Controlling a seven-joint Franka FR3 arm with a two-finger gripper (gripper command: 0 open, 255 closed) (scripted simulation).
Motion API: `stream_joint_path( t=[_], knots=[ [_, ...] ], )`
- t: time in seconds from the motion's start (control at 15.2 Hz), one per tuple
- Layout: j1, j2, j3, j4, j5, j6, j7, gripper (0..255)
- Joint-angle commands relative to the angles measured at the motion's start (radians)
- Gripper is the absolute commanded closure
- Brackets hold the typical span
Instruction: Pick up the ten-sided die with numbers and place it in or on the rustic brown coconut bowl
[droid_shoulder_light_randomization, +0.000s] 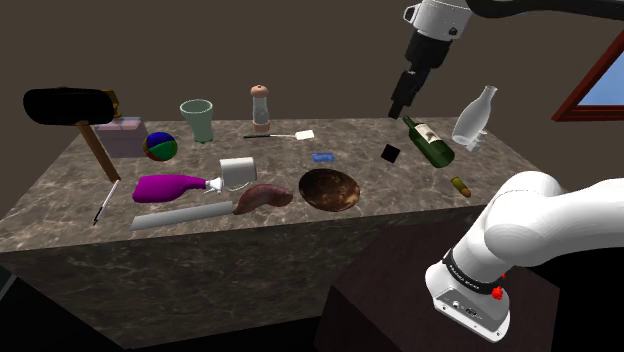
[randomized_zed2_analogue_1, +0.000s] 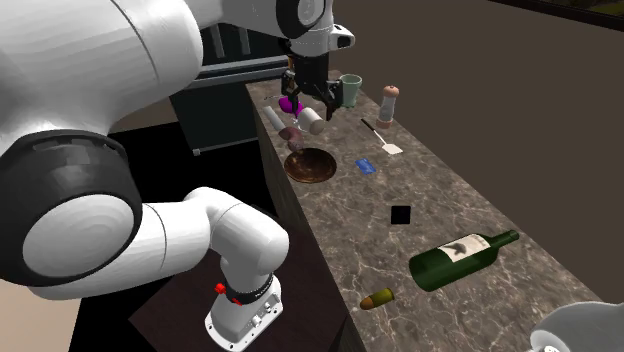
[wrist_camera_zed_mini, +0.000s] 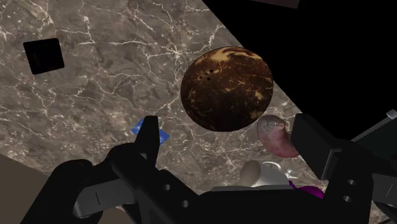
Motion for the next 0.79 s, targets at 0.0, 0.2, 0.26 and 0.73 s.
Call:
stream_joint_path(
  t=[0.0, 0.2, 0.26, 0.73],
  knots=[
    [0.000, 0.000, 0.000, 0.000, 0.000, 0.000, 0.000, 0],
    [-0.015, 0.018, -0.052, -0.054, -0.035, 0.063, -0.068, 0],
    [-0.020, 0.027, -0.070, -0.070, -0.047, 0.085, -0.091, 0],
    [-0.057, 0.134, -0.199, -0.143, -0.125, 0.251, -0.248, 0]
  ],
)
